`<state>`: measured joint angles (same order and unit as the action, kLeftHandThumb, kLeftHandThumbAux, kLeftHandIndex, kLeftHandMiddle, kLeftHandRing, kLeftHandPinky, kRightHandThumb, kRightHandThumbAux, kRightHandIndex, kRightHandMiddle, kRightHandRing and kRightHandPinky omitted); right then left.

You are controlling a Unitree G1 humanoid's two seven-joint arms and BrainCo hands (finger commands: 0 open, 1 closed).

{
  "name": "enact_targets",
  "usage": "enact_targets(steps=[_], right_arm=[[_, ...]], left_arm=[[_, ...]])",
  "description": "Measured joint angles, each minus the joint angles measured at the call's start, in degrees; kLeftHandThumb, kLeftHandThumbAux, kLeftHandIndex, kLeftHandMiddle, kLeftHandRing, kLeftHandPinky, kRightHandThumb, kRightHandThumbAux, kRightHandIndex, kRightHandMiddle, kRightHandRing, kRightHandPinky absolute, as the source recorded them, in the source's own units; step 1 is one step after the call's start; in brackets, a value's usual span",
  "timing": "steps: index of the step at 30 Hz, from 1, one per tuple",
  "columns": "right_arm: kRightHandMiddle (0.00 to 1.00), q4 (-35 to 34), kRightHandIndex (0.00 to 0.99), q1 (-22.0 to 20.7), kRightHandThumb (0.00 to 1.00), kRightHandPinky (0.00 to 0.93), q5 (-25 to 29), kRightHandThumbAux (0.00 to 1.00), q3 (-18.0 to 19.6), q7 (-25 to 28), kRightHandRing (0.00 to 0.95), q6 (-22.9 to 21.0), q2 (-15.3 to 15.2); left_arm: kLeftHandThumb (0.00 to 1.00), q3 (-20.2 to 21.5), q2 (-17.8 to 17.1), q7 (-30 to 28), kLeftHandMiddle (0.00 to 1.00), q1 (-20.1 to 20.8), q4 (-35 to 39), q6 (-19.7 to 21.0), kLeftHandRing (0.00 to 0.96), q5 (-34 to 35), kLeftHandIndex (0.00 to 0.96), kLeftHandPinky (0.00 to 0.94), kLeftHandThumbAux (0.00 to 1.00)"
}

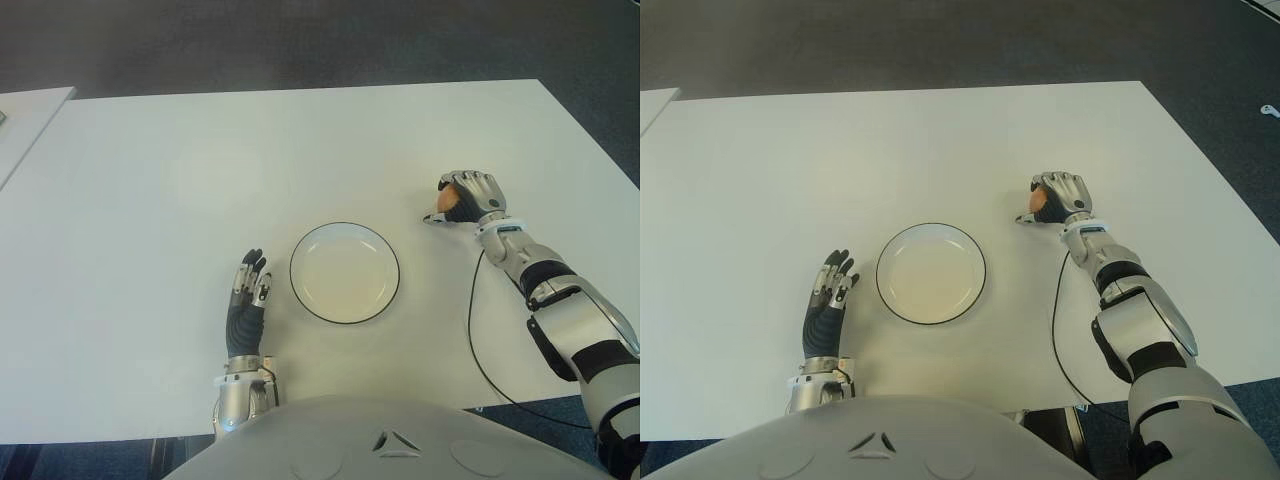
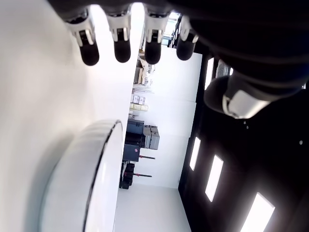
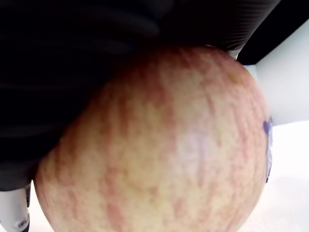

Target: Put the apples into the plate.

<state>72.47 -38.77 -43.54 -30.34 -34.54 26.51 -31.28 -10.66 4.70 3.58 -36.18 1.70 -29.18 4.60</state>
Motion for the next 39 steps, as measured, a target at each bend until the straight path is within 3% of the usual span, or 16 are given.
enact_targets(steps=[22,32,39], right_arm=[[0.861,-0.3,0.813,0.0,0.781,0.847,1.1,0.709,0.8,1.7,0.837,1.2,-0.5],[0.866,-0.4,0.825,0.0,0.824,0.856,2.3,0.691,2.4,2.3,0.85,1.3,-0.5],[0.864,-4.3,0.832,0.1,0.881,0.844,4.0,0.674,4.5,2.9,0.85,4.2,-1.0]], left_arm=[[0.142,0.6,0.0,-0.9,0.073,0.5,-0.4,-0.4,0.068,0.3,0.081,0.1,0.423],[0.147,0.7,0.1,-0.9,0.083,0.7,-0.4,-0.4,0.074,0.4,0.088,0.099,0.42],[0.136,0.8,0.1,-1.1,0.07,1.1,-0.6,-0.4,0.062,0.4,0.079,0.092,0.442]])
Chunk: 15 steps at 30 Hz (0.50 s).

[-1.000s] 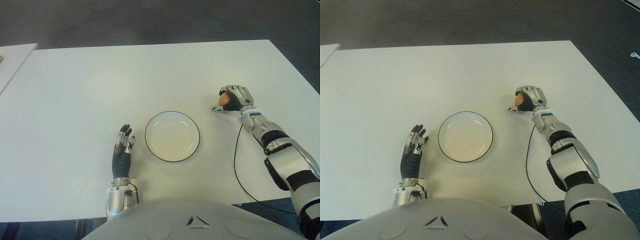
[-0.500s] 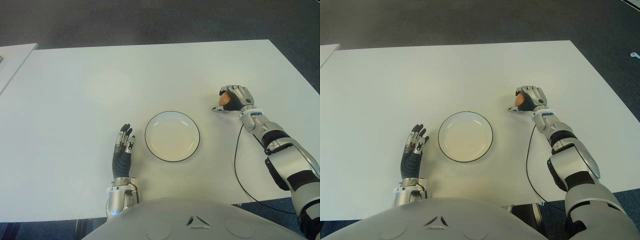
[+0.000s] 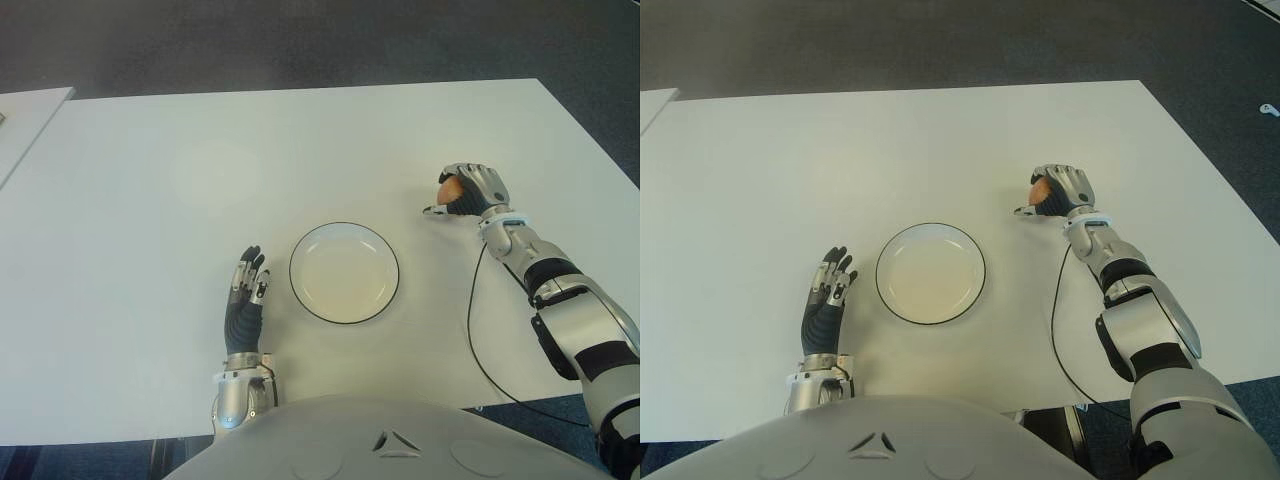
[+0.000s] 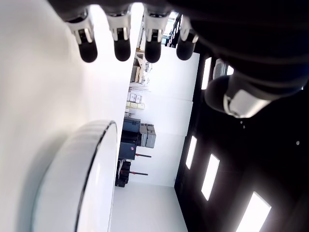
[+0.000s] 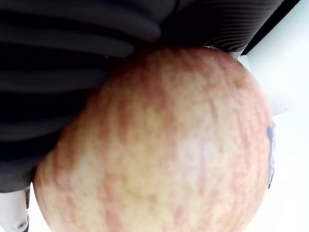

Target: Put the apples into the plate.

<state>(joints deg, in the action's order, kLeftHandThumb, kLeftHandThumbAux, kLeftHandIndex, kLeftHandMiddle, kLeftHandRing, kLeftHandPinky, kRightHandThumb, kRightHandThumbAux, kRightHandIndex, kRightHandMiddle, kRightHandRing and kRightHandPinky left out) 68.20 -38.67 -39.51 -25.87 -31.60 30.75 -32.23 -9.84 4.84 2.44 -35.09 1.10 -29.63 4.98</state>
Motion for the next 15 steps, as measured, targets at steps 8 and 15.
enact_targets(steps=[8,15], right_arm=[[0.869,-7.0,0.847,0.0,0.909,0.847,1.7,0.671,2.5,0.6,0.855,3.1,-0.9],[0.873,-14.2,0.862,2.0,0.94,0.846,3.1,0.657,4.8,2.7,0.859,4.2,-1.2]], left_arm=[[0.142,0.0,0.0,0.0,0.087,-0.1,0.1,0.6,0.081,-0.5,0.086,0.106,0.452],[0.137,0.1,0.0,0.0,0.09,0.0,0.2,1.2,0.092,-0.8,0.086,0.127,0.46]])
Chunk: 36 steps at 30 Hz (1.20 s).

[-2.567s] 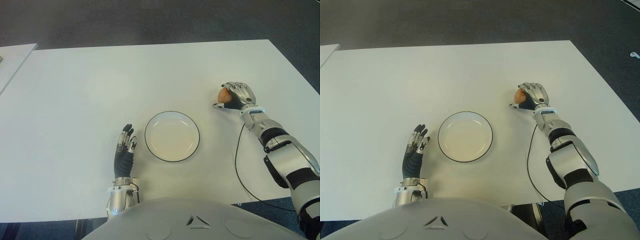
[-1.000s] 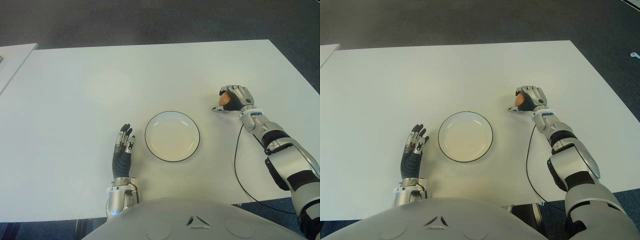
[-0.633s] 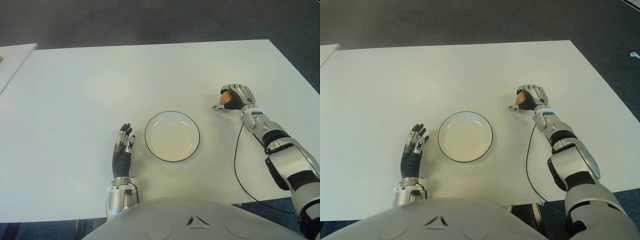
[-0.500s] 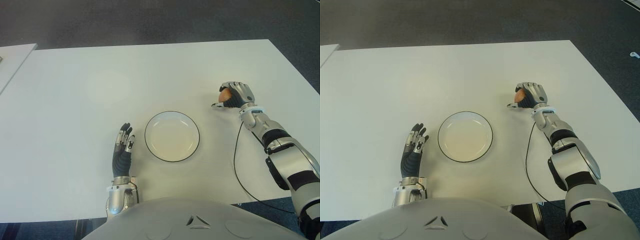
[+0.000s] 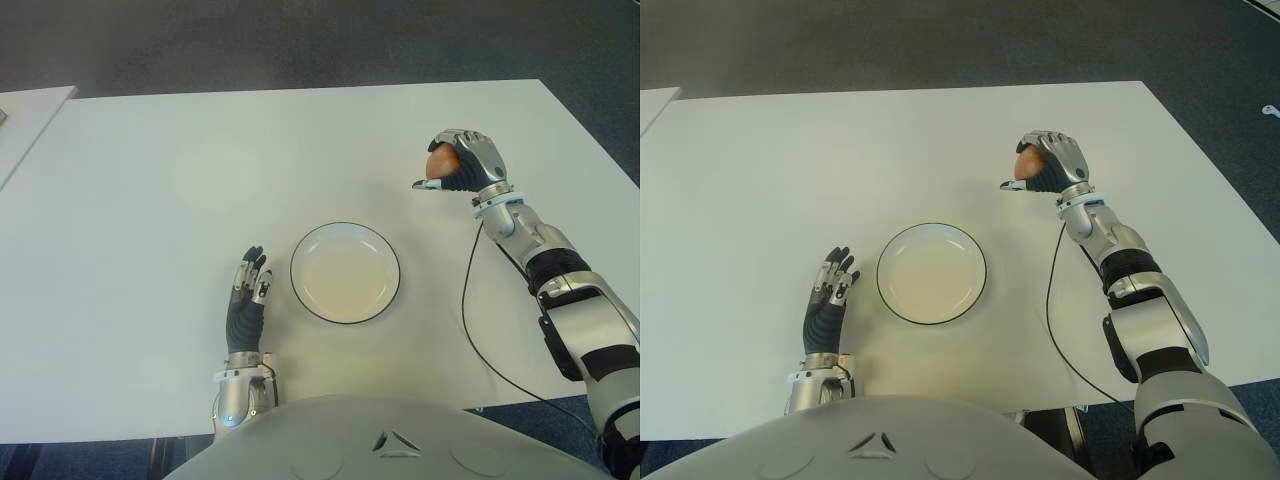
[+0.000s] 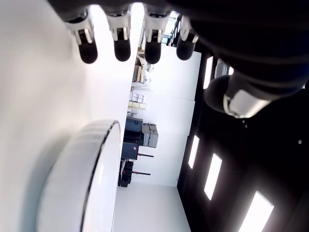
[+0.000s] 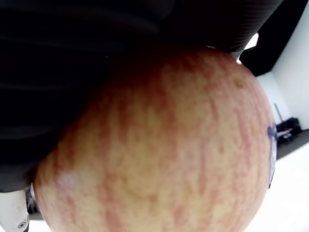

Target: Put the apples into the plate.

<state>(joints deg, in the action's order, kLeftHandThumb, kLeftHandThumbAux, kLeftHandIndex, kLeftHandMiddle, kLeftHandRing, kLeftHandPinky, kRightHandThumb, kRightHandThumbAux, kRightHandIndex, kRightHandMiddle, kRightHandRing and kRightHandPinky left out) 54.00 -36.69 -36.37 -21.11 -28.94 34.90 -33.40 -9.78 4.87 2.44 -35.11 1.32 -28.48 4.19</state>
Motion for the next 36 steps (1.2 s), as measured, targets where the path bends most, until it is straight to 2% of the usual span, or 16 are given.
enact_targets(steps=[12,22,29,36], right_arm=[[0.874,-14.4,0.87,6.6,0.935,0.853,1.9,0.659,2.9,7.0,0.862,-0.5,0.1],[0.879,-28.1,0.88,13.5,0.967,0.858,3.4,0.644,4.3,13.1,0.869,-0.9,2.0],[0.877,-39.2,0.876,18.7,0.968,0.856,2.5,0.646,2.8,16.3,0.867,-1.0,5.3],[0.876,-42.9,0.866,21.1,0.917,0.862,0.4,0.671,0.6,18.9,0.867,1.0,7.0]], left_arm=[[0.158,0.1,0.1,-0.1,0.087,0.4,-0.3,-0.2,0.089,0.5,0.097,0.131,0.45],[0.158,0.3,0.1,-0.5,0.081,0.7,-1.4,-0.9,0.079,1.0,0.09,0.112,0.438],[0.146,0.3,0.1,-0.7,0.079,0.7,-1.5,-1.3,0.076,0.8,0.085,0.108,0.426],[0.142,0.4,0.1,-0.7,0.076,0.9,-1.5,-1.3,0.067,0.7,0.084,0.099,0.432]])
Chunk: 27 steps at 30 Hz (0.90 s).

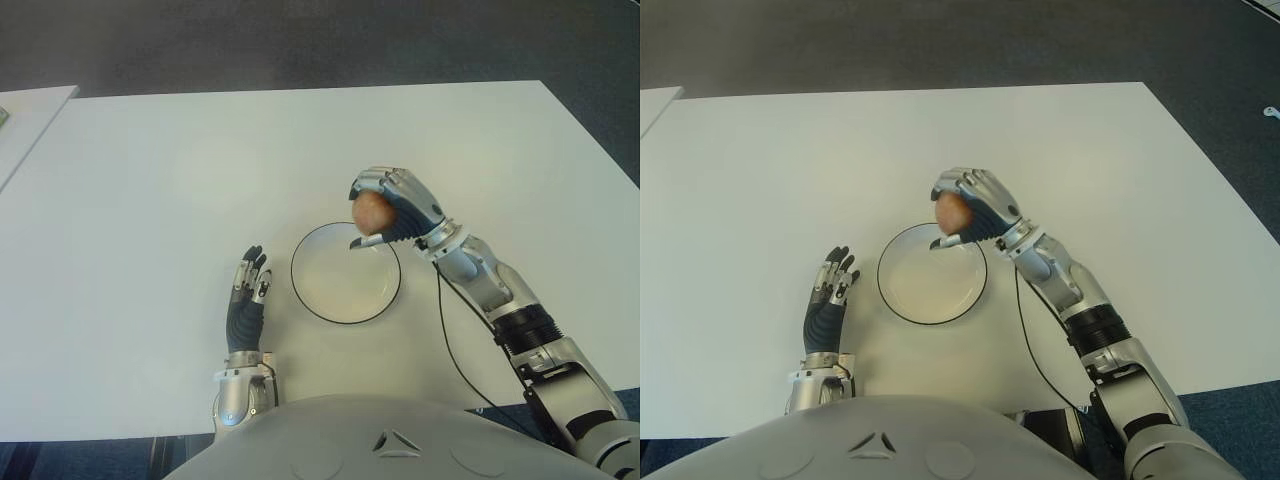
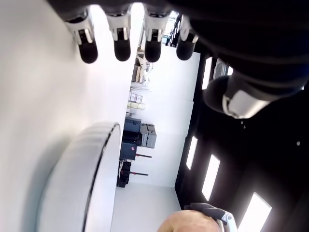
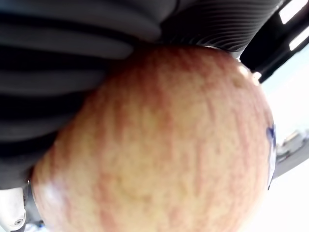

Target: Put the apples into the plate.

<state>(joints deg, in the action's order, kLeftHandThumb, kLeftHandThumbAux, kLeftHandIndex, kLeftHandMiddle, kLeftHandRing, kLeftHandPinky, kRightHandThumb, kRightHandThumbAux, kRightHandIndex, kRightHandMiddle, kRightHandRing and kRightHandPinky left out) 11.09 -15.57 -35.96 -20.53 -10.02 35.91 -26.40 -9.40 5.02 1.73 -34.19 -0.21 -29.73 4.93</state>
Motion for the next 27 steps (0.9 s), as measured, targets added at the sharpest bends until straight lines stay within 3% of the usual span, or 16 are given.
enact_targets(steps=[11,19,27], right_arm=[[0.878,0.1,0.863,0.4,0.774,0.873,-5.4,0.733,-2.2,1.1,0.872,3.7,0.1],[0.883,0.0,0.849,0.2,0.708,0.868,-8.2,0.729,-4.2,2.6,0.872,6.2,-0.7],[0.864,-0.9,0.796,-1.4,0.668,0.855,-11.0,0.703,-5.9,6.1,0.858,8.0,-2.4]], left_arm=[[0.156,-0.4,0.1,0.0,0.075,0.1,-0.1,0.0,0.065,-0.1,0.087,0.092,0.446],[0.166,-0.4,0.2,0.0,0.095,0.2,-0.1,0.0,0.085,0.6,0.11,0.133,0.445],[0.14,-0.4,0.3,0.0,0.085,1.0,-0.9,-0.3,0.075,0.5,0.103,0.111,0.451]])
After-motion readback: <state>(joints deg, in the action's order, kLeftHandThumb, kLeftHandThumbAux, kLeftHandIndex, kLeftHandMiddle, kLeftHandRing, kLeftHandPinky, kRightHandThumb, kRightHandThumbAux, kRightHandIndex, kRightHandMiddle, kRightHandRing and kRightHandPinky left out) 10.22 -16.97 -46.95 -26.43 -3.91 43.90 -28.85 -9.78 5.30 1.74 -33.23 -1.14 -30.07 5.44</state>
